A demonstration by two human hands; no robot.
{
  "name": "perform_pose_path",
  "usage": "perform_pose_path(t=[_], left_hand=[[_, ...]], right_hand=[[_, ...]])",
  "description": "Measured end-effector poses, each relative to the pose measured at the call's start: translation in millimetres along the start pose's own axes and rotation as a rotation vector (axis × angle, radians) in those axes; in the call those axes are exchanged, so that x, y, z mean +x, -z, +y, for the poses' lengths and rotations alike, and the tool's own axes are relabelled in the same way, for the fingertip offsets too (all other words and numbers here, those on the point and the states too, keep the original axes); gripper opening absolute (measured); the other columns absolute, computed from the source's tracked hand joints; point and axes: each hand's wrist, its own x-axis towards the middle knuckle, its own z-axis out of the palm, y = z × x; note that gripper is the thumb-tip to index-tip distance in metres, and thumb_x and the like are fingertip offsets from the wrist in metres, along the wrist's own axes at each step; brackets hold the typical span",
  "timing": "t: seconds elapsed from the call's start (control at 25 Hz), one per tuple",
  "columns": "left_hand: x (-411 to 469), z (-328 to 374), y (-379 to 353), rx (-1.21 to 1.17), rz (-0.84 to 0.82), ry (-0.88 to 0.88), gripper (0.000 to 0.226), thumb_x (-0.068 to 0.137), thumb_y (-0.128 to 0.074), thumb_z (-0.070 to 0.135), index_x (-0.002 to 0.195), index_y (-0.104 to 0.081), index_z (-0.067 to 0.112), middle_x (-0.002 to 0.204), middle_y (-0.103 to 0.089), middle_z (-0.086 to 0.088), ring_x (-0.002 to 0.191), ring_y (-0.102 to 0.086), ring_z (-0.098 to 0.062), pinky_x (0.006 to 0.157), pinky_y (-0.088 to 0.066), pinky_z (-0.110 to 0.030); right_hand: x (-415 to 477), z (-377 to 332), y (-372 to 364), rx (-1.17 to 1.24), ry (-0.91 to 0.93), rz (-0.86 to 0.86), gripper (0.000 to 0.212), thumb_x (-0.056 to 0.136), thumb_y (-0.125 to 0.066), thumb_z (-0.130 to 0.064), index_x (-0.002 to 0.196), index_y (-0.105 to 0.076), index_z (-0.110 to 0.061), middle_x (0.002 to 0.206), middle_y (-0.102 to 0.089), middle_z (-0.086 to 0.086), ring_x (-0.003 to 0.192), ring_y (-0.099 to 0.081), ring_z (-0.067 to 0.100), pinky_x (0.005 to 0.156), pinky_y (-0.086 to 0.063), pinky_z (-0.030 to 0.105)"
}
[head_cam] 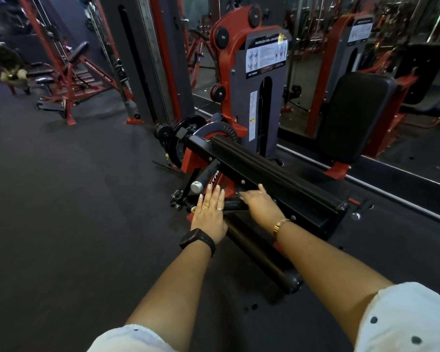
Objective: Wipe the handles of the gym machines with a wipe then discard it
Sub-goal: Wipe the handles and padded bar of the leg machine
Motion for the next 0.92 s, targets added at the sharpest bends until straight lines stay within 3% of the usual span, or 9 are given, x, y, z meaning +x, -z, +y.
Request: perform_pose_path(t=[0.12,0.2,0.4,0.6,0.76,0.84,0.92], left_hand=[[-0.7,-0.4,-0.3,-0.036,0.002,-0.004,0.081,0.089,-0.045,0.027,0.152,0.004,0.013,0.16,0.01,-0.005,0.144,0.021,-0.024,0.115,0.013,-0.039],[-0.4,-0.6,-0.2,-0.068,-0.001,-0.009,0.081,0.087,-0.047,0.025,0.152,0.001,0.013,0.161,0.002,-0.005,0.145,0.018,-0.024,0.116,0.011,-0.038],[-1.4,-0.9,1.5,-0.118,0.02,-0.012,0.081,0.085,-0.05,0.02,0.152,-0.005,0.012,0.159,-0.011,-0.005,0.147,0.012,-0.023,0.117,0.009,-0.035],[-1.4,0.4,2.5,-0.144,0.029,-0.01,0.081,0.085,-0.051,0.02,0.152,-0.006,0.011,0.159,-0.011,-0.006,0.147,0.012,-0.023,0.119,0.005,-0.036],[-1.8,-1.1,3.2,-0.146,0.027,-0.019,0.081,0.086,-0.051,0.021,0.152,-0.006,0.011,0.159,-0.012,-0.006,0.147,0.011,-0.023,0.119,0.004,-0.036],[-1.7,-1.1,2.5,-0.155,0.036,-0.015,0.08,0.086,-0.051,0.021,0.153,-0.007,0.011,0.159,-0.013,-0.006,0.147,0.01,-0.023,0.12,0.001,-0.037],[-1.8,-0.7,1.7,-0.174,0.053,-0.008,0.078,0.087,-0.051,0.018,0.152,-0.009,0.011,0.158,-0.015,-0.005,0.147,0.009,-0.023,0.121,-0.003,-0.036]], right_hand=[[-33.2,20.1,-18.1,-0.204,-0.113,0.111,0.072,0.084,-0.054,0.001,0.148,-0.023,-0.01,0.15,-0.034,0.009,0.141,-0.027,0.021,0.117,0.005,0.046],[-55.7,15.4,-37.2,-0.193,-0.167,0.176,0.082,0.082,-0.052,0.008,0.15,-0.011,-0.008,0.157,-0.018,0.01,0.145,-0.016,0.023,0.115,0.008,0.048],[-66.7,6.5,-40.7,-0.168,-0.239,0.118,0.084,0.083,-0.051,0.009,0.15,-0.003,-0.008,0.158,-0.007,0.012,0.146,-0.006,0.024,0.112,0.011,0.057],[-42.9,-1.7,-28.5,-0.176,-0.356,0.114,0.086,0.083,-0.049,0.012,0.151,-0.002,-0.012,0.159,0.0,0.009,0.146,-0.006,0.019,0.096,0.023,0.07],[-66.6,2.9,-34.9,-0.168,-0.316,0.086,0.087,0.081,-0.05,0.012,0.15,-0.004,-0.012,0.158,-0.012,0.008,0.146,-0.011,0.018,0.102,0.019,0.069],[-56.8,6.9,-29.3,-0.156,-0.309,0.138,0.068,0.085,-0.05,0.003,0.147,-0.028,-0.014,0.152,-0.034,0.006,0.141,-0.029,0.017,0.105,0.016,0.069],[-35.6,5.6,-17.0,-0.07,-0.361,0.21,0.038,0.089,-0.046,-0.01,0.125,-0.053,-0.021,0.132,-0.056,-0.001,0.13,-0.046,0.014,0.107,0.015,0.067]])
